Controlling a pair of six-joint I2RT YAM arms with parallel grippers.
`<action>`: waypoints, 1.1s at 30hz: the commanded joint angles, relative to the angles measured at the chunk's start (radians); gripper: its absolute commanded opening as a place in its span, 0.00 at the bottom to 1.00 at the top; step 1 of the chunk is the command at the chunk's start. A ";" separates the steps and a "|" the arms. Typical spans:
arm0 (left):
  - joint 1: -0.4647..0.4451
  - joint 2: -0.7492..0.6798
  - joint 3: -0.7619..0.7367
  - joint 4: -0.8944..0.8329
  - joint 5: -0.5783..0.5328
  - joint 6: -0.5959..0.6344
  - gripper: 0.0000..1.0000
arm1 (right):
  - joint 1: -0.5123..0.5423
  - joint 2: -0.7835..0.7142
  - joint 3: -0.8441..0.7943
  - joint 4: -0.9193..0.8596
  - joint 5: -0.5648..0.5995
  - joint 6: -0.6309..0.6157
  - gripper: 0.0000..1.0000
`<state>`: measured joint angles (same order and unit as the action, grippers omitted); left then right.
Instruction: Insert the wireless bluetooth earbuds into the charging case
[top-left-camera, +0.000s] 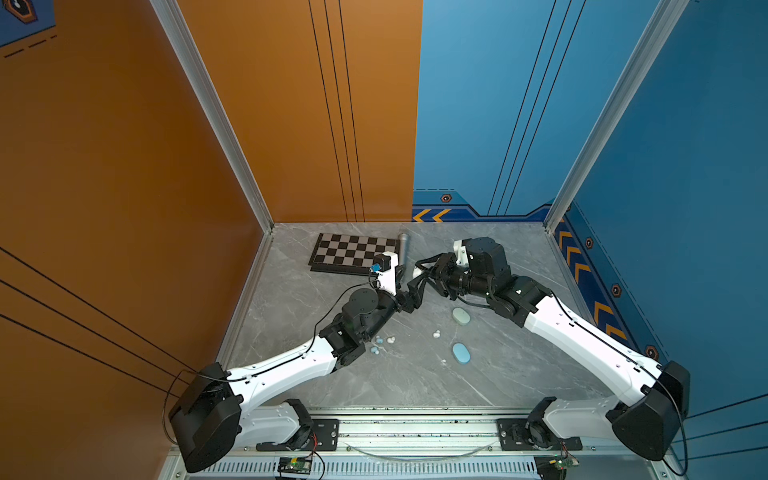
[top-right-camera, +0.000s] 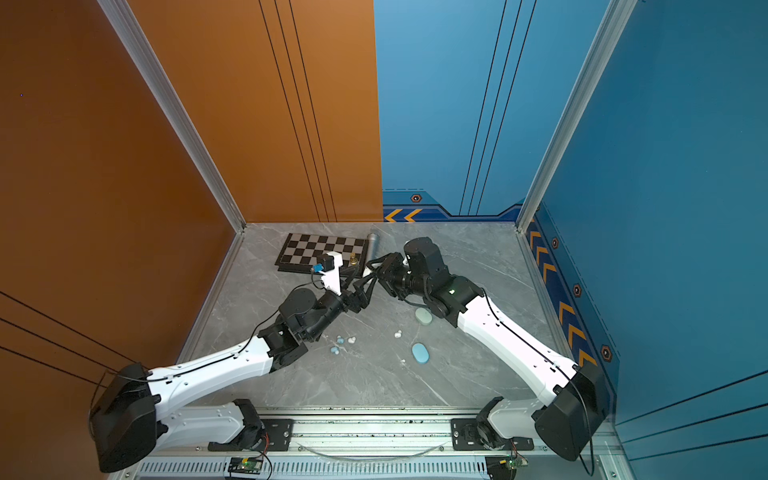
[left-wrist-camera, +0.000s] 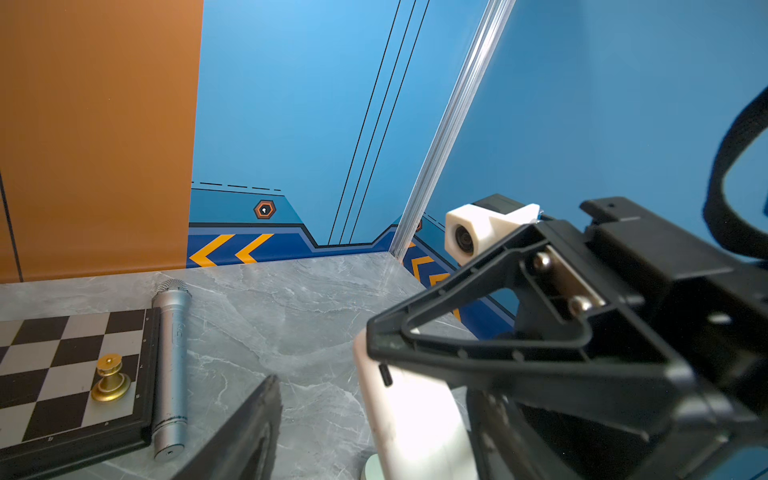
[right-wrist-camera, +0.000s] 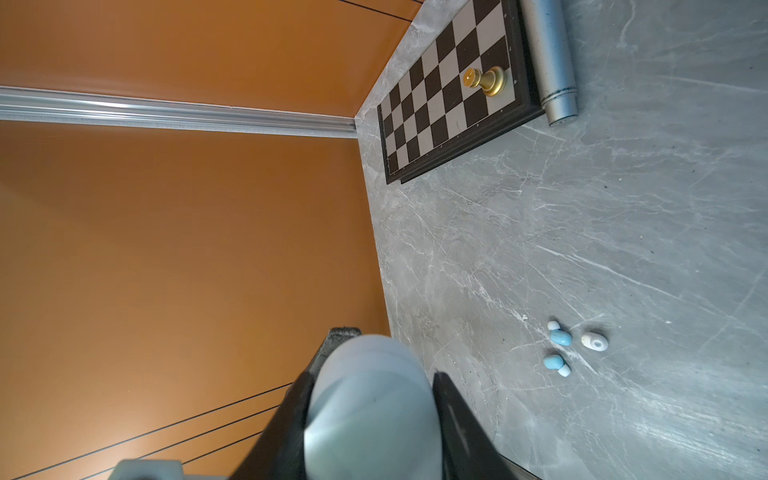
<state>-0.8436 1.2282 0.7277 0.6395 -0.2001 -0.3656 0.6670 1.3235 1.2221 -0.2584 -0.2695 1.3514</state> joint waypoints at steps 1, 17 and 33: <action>0.000 0.015 0.031 0.028 -0.024 0.002 0.64 | 0.006 -0.036 -0.010 0.037 -0.011 0.018 0.29; -0.004 0.038 0.031 0.028 -0.030 -0.009 0.59 | 0.001 -0.060 -0.035 0.119 0.004 0.038 0.30; 0.039 -0.032 0.014 -0.063 0.045 -0.004 0.15 | -0.084 -0.109 -0.071 0.145 -0.092 -0.139 0.61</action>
<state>-0.8326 1.2510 0.7525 0.6472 -0.1703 -0.3790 0.6182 1.2686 1.1664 -0.1390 -0.3092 1.3178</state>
